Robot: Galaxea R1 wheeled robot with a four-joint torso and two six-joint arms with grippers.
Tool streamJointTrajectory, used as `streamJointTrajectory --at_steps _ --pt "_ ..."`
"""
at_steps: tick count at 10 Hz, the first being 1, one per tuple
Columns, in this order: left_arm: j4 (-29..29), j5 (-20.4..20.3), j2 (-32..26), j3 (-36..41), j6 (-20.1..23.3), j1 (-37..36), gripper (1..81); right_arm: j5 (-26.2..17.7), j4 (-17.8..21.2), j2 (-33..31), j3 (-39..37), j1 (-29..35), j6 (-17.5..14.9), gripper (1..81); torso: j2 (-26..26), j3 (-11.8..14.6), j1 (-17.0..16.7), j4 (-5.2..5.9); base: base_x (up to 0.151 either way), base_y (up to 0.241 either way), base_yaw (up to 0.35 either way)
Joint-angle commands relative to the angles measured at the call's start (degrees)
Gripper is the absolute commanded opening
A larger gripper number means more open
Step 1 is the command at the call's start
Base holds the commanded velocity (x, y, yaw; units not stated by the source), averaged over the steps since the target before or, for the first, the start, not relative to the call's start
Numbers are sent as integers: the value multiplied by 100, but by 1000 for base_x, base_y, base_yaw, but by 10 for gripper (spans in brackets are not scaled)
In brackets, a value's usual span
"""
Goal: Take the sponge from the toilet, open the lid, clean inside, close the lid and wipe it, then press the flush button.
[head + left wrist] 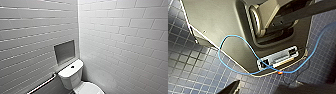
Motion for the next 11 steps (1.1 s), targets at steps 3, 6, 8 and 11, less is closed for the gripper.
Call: streamJointTrajectory --at_steps 3,6,8,11 --pt "-1341 23 -30 -125 1009 -486 811 -387 53 -7 -12 181 7 10 0 0 0 0 0 0 0" --pt "-1367 22 -30 -116 1018 -478 811 -386 70 2 -3 164 25 10 0 0 0 0 0 0 0" --pt "-1359 22 -30 -116 1018 -478 811 -378 70 2 -2 146 25 10 -2 2 -11 0 85 0 0" --pt "-1359 22 -39 -99 1018 -478 811 -387 71 2 6 128 16 10 4 0 -11 0 94 0 0"
